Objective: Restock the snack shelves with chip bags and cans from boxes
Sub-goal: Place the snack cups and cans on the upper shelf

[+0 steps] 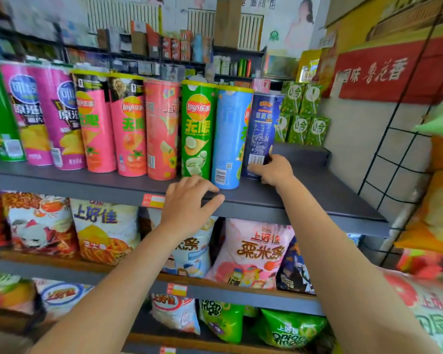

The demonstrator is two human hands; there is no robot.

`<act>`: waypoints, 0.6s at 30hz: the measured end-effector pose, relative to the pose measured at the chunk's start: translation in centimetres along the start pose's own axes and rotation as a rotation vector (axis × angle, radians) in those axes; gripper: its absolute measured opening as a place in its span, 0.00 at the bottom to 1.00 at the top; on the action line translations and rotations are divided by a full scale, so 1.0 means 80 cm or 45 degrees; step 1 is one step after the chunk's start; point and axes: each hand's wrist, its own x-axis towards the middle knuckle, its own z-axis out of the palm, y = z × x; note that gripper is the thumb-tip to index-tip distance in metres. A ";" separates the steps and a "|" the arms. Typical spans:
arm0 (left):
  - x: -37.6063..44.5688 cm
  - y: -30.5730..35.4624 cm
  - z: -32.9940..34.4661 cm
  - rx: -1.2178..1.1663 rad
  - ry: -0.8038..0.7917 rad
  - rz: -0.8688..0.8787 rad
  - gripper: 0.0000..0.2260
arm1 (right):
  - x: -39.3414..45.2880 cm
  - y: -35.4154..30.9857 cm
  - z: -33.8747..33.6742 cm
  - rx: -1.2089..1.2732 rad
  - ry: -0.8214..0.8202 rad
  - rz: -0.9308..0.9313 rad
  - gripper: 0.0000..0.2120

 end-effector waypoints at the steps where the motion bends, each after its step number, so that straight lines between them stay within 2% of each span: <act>1: -0.001 -0.001 0.001 -0.004 0.005 -0.003 0.25 | -0.005 0.001 -0.001 0.049 -0.002 0.025 0.25; 3: -0.001 0.001 0.001 0.000 -0.005 -0.002 0.24 | -0.030 -0.004 -0.007 0.149 0.089 0.025 0.31; 4: 0.000 0.001 0.000 -0.006 -0.020 0.002 0.23 | -0.049 -0.009 -0.008 0.186 0.176 -0.034 0.31; 6: 0.000 0.002 -0.006 -0.119 -0.041 0.027 0.17 | -0.098 -0.025 -0.006 0.332 0.271 -0.191 0.18; 7: -0.001 0.001 -0.014 -0.291 -0.050 0.015 0.12 | -0.128 -0.035 -0.004 0.447 0.247 -0.261 0.10; 8: -0.006 0.000 -0.027 -0.520 -0.063 -0.044 0.07 | -0.156 -0.042 0.002 0.549 0.146 -0.321 0.04; 10: -0.028 -0.010 -0.052 -0.935 0.032 -0.239 0.07 | -0.211 -0.058 0.018 0.631 -0.166 -0.424 0.06; 12: -0.064 -0.040 -0.064 -1.002 0.245 -0.403 0.08 | -0.242 -0.060 0.051 0.634 -0.445 -0.461 0.09; 13: -0.086 -0.064 -0.063 -0.968 0.268 -0.504 0.08 | -0.250 -0.059 0.076 0.612 -0.556 -0.445 0.10; 15: -0.140 -0.131 -0.052 -0.919 0.097 -0.797 0.09 | -0.261 -0.054 0.140 0.523 -0.737 -0.369 0.11; 18: -0.254 -0.248 -0.041 -0.752 -0.468 -1.218 0.08 | -0.293 -0.049 0.259 0.355 -1.007 -0.248 0.11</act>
